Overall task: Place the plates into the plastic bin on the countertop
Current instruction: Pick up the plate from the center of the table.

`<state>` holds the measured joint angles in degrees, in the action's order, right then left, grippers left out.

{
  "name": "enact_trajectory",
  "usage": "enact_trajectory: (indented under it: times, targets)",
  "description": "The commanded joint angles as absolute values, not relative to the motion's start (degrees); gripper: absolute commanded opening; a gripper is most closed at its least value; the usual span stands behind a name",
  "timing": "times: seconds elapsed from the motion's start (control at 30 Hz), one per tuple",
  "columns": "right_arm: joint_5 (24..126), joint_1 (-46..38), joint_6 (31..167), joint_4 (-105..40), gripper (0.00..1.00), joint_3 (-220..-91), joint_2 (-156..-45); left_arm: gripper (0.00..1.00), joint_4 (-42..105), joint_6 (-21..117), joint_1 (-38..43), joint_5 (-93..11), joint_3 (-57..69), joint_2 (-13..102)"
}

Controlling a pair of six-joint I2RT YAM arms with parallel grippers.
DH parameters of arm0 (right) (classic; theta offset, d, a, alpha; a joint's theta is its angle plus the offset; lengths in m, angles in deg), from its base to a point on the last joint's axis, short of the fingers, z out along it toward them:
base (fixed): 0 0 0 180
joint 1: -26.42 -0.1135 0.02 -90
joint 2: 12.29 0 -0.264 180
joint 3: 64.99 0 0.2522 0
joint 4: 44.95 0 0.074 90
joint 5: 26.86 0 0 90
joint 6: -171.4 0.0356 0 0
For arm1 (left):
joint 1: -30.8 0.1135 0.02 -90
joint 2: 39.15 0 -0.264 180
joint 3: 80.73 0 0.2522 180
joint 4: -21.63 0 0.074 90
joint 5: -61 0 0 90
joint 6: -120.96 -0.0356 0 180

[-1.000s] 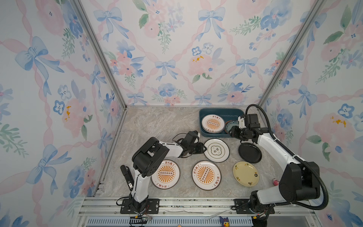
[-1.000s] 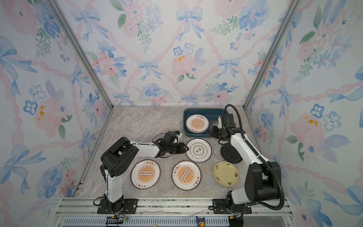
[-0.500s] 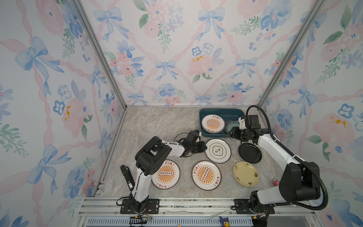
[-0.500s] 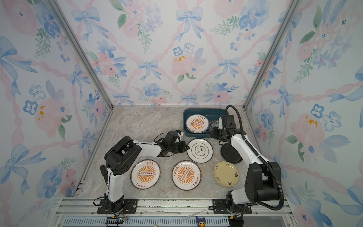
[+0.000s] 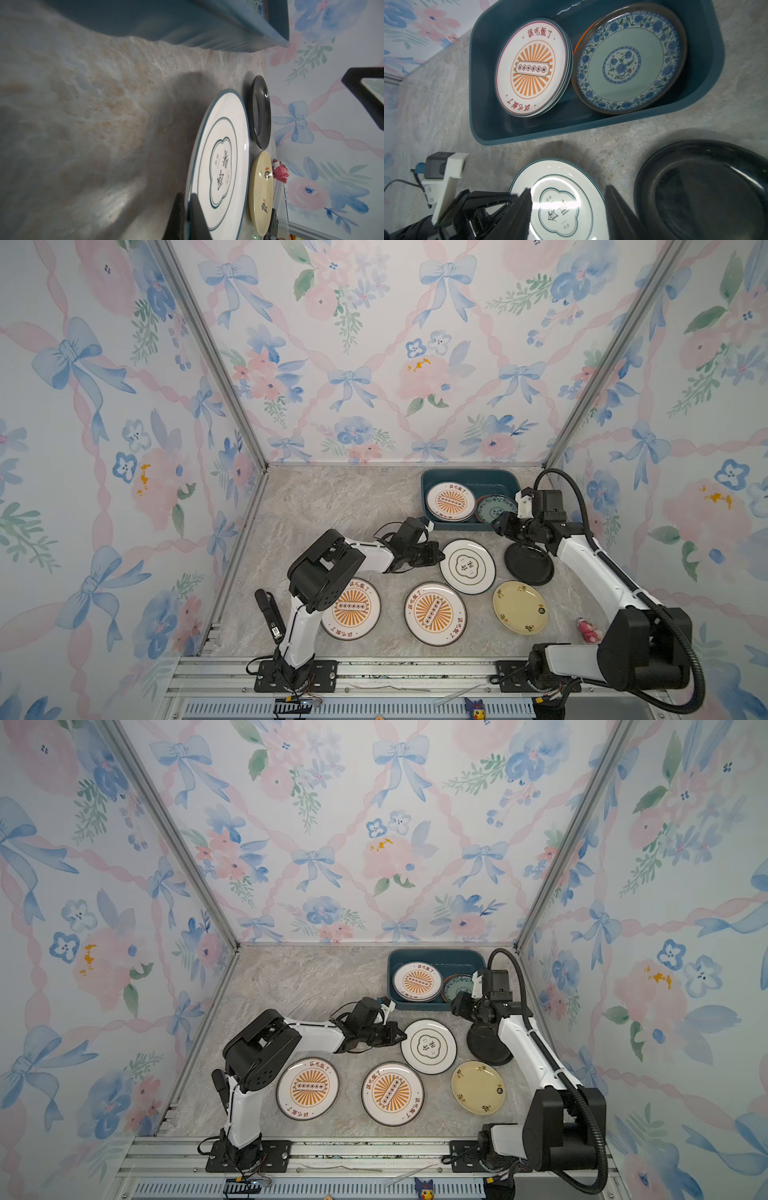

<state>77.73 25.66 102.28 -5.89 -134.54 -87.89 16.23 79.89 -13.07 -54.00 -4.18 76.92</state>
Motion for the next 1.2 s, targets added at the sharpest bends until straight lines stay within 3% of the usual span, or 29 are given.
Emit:
enact_trajectory:
  times: [0.0, 0.13, 0.6, 0.9, 1.17]
  targets:
    - [84.7, 28.2, 103.1, -8.1, 0.61, -132.2, -86.3, 0.0, 17.5, 77.7, -13.4, -56.9, -4.5, 72.7]
    - [90.0, 28.9, 103.8, -10.8, 0.71, -129.6, -86.1, 0.0, 17.5, 77.5, -13.1, -57.9, -4.5, 70.7]
    - [95.4, 29.0, 102.5, -13.8, 0.73, -121.9, -81.9, 0.0, 17.5, 76.8, -9.5, -60.9, -6.5, 63.4]
    - [102.8, 28.9, 103.9, -17.2, 0.71, -120.4, -82.9, 0.0, 17.5, 76.6, -6.9, -62.0, -8.2, 60.5]
    - [111.0, 26.7, 105.1, -22.1, 0.6, -119.0, -84.5, 0.0, 17.6, 76.3, -3.9, -63.1, -8.3, 59.7]
